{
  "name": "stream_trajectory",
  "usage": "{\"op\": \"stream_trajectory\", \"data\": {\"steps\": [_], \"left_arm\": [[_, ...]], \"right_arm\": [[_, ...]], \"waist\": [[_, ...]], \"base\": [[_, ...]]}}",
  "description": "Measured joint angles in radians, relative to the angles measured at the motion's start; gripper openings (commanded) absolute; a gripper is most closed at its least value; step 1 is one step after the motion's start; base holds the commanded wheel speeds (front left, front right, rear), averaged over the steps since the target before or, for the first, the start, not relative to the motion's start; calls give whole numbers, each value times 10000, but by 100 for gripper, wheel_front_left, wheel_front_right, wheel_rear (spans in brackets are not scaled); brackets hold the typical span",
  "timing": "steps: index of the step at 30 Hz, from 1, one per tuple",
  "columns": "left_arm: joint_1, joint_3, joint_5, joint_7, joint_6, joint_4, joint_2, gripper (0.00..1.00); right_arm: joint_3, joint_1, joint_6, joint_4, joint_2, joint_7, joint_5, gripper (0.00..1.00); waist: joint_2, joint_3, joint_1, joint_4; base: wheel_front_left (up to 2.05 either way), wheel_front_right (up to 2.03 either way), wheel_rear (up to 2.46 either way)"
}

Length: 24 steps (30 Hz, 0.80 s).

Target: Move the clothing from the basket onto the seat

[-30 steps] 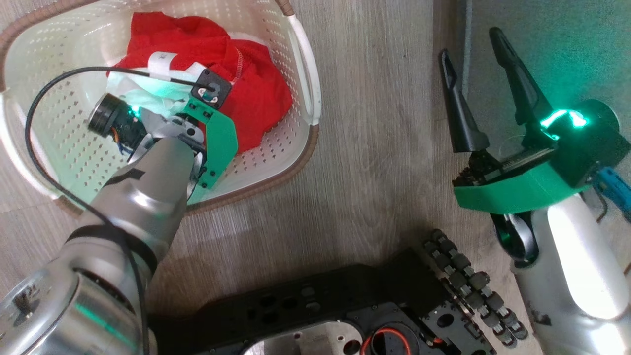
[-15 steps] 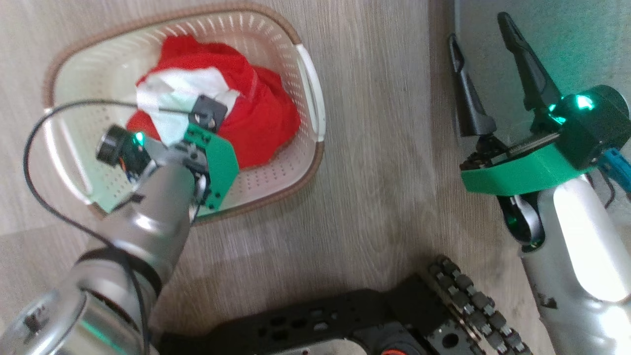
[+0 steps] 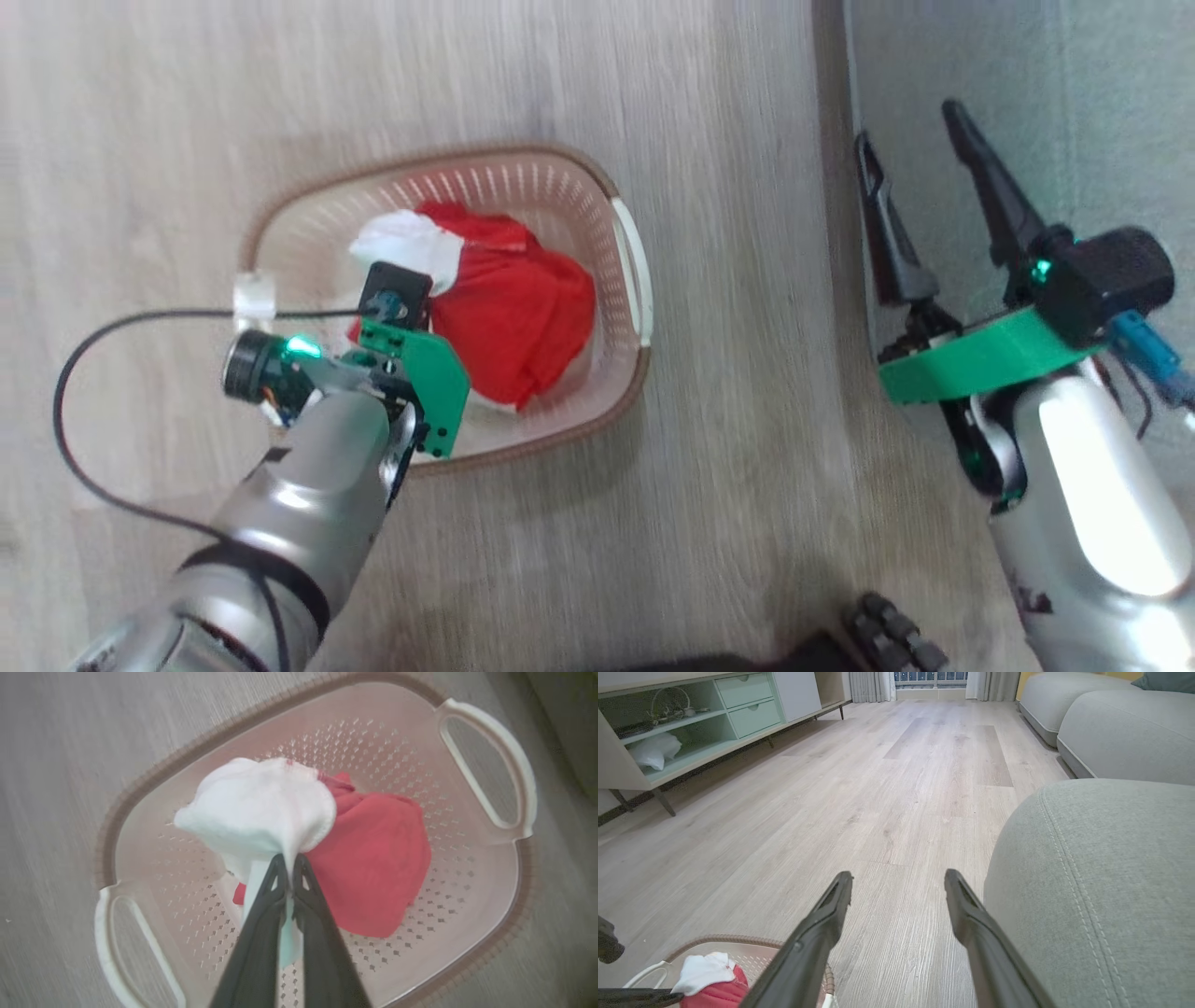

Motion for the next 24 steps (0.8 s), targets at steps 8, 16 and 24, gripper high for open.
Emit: {"op": "stream_trajectory", "data": {"steps": [8,16,24], "left_arm": [[519,593,-299,-330,408,-995,15,0],[1743,2247,1162,-337,660,-4105,403,0],[3186,4149,2815,-343,489,-7072,477,0]], "right_arm": [[77,461,0,288,0,0,0,100],[90,1162,0,466,19,0,-2,100],[100,1711,0,617,79,0,-2,100]], "waist": [[0,-1484,0,374],[0,-2827,-1,715],[0,-3999,0,963]], "base": [[0,0,0],[0,0,0],[0,0,0]]}}
